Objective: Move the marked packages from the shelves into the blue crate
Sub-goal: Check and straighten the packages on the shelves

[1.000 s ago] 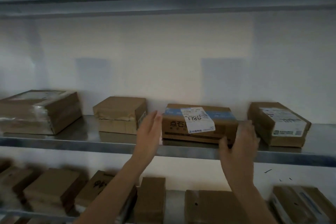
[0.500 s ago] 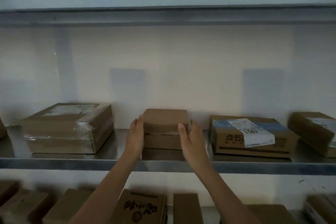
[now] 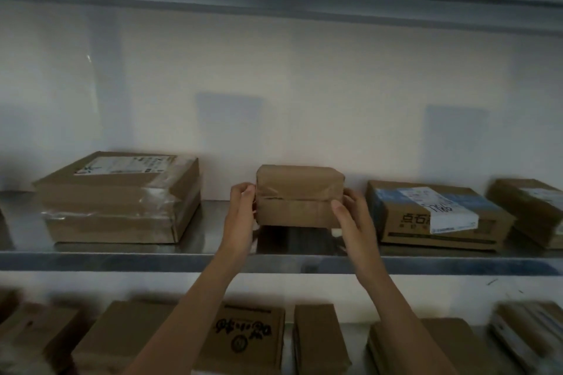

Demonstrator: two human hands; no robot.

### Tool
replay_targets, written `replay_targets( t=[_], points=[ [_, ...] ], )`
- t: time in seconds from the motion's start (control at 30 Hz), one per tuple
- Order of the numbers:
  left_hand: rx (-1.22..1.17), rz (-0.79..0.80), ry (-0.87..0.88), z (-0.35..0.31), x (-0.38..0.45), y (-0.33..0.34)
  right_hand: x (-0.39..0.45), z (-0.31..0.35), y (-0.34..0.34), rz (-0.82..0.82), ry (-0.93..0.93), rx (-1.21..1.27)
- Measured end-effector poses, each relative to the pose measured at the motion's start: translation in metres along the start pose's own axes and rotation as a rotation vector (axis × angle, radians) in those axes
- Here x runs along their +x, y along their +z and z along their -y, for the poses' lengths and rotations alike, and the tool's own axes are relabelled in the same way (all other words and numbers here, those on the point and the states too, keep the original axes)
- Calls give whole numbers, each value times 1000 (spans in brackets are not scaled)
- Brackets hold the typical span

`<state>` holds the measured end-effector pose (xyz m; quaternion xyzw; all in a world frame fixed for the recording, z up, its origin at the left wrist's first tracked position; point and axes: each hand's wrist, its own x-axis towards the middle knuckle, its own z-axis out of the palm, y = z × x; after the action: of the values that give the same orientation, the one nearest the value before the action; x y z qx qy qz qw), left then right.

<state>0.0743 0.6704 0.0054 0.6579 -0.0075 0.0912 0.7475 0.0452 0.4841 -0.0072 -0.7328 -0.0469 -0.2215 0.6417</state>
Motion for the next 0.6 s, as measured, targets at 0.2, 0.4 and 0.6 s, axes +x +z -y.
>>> replay_targets(
  t=[0.2,0.4,0.6],
  points=[
    [-48,24,-112,-2,-5,-1,-3,0,-6,7,-35,37],
    [-17,35,-92,-3,-5,0,-2,-6,-12,91,-32,210],
    [-131,97,-108,-2,-7,-4,1,-9,-8,99,-12,147]
  ],
)
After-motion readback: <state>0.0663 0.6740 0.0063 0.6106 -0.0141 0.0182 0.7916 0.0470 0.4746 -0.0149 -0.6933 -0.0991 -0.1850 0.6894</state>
